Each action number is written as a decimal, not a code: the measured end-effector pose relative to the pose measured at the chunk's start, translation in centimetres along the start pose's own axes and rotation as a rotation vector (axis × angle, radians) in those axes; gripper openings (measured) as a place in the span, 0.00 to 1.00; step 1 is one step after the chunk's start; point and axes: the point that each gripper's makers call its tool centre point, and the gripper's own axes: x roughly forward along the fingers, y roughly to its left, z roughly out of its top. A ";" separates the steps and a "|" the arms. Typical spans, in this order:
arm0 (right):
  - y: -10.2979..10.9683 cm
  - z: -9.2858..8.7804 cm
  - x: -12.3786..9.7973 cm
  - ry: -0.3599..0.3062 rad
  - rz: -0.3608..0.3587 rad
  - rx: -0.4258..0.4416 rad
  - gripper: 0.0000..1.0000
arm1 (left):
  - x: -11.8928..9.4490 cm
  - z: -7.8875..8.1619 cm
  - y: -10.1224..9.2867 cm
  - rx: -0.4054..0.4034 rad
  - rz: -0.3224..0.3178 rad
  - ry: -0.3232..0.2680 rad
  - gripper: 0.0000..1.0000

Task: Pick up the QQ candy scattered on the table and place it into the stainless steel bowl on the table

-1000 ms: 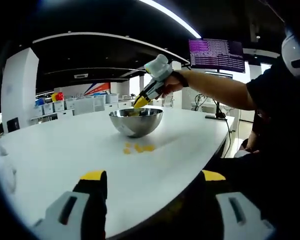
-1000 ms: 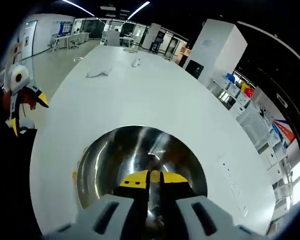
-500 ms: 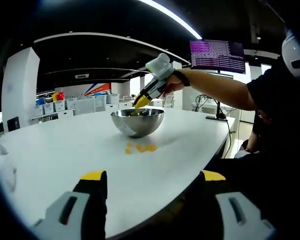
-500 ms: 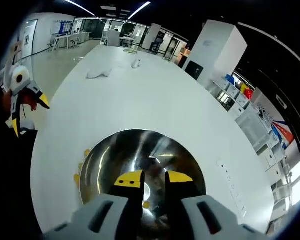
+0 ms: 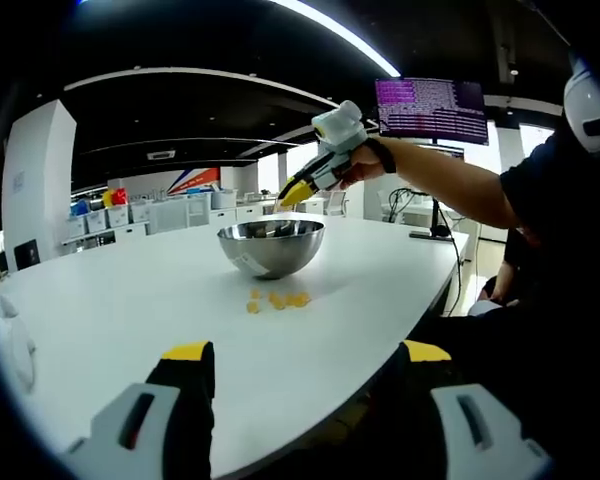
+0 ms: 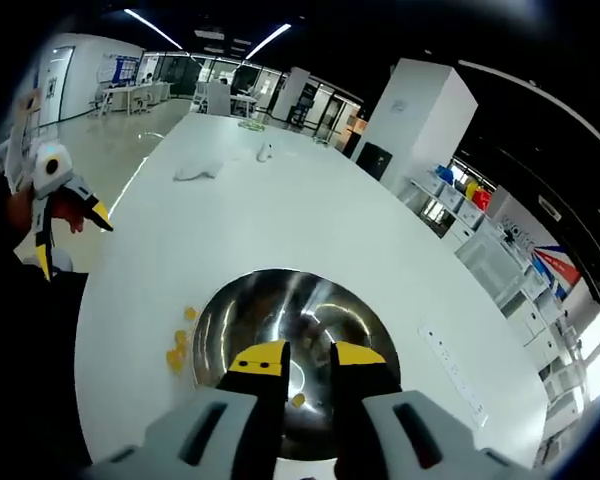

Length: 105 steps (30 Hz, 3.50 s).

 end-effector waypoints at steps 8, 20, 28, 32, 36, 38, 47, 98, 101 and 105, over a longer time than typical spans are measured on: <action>2.6 -1.5 -4.7 -0.164 -0.065 0.128 0.17 | 0.5 0.3 -0.5 0.007 -0.009 0.002 0.74; 9.2 -5.6 -7.0 -0.329 -0.075 0.295 0.16 | 1.3 0.2 -1.4 0.015 -0.026 0.022 0.74; 13.0 -7.4 -6.0 -0.338 -0.016 0.347 0.17 | 1.5 0.4 -1.2 0.016 -0.018 0.024 0.74; 13.0 -7.5 -4.8 -0.326 -0.006 0.345 0.17 | 1.6 0.5 -1.0 0.014 -0.016 0.022 0.74; 13.3 -7.0 -3.7 -0.312 0.017 0.325 0.17 | 1.5 0.4 -1.0 0.012 -0.014 0.022 0.74; 13.3 -6.8 -2.7 -0.294 0.028 0.311 0.17 | 1.3 0.3 -0.9 0.010 -0.013 0.020 0.74; 14.1 -6.1 1.6 -0.247 0.092 0.268 0.17 | 0.0 0.0 0.0 0.001 0.010 0.011 0.74; 9.5 -7.9 -3.4 -0.320 -0.005 0.366 0.09 | 0.9 -0.1 0.4 -0.001 0.007 0.018 0.73; 8.6 -8.7 -4.8 -0.331 -0.033 0.387 0.09 | 1.2 0.0 0.1 0.001 -0.002 0.020 0.73; 7.8 -9.7 -5.8 -0.326 -0.063 0.399 0.09 | 1.8 0.1 -0.2 0.005 -0.010 0.024 0.73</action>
